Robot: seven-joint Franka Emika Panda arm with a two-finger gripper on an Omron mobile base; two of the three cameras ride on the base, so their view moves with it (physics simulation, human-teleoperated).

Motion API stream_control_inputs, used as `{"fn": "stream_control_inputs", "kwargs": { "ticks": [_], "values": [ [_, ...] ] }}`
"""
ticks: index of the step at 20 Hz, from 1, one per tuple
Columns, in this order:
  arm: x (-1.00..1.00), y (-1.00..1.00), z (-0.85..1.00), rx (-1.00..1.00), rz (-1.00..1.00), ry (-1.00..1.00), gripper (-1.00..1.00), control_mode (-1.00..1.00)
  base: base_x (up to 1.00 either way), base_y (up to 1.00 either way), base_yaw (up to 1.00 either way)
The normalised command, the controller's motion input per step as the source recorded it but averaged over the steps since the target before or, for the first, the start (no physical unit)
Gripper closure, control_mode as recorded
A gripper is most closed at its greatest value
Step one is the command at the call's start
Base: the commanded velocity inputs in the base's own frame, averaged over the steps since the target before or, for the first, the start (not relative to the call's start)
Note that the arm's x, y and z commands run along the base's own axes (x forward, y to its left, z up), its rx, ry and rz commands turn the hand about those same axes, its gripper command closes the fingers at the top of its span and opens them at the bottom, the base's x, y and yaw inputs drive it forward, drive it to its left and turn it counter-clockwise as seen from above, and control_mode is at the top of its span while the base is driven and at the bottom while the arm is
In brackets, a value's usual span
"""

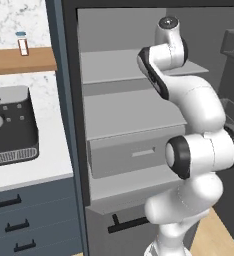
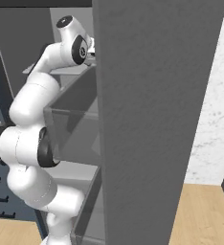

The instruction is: Place one lime and one fish in each tupperware on the nearby counter, to pack two identical lunches.

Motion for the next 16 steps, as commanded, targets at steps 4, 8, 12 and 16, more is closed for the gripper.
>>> {"fn": "stream_control_inputs", "kwargs": {
  "ticks": [4, 8, 12, 16],
  "values": [
    [0.53, 0.00, -0.25, -0.03, 0.00, -0.18, -1.00, -1.00, 0.00, 0.00, 0.00],
    [0.50, 0.00, -0.16, 0.00, 0.00, -0.05, -1.00, -1.00, 0.00, 0.00, 0.00],
    [0.41, 0.00, 0.00, 0.03, 0.00, 0.05, -1.00, -1.00, 0.00, 0.00, 0.00],
    [0.18, 0.00, 0.01, 0.00, 0.00, 0.02, -1.00, -1.00, 0.00, 0.00, 0.00]
  ]
}}
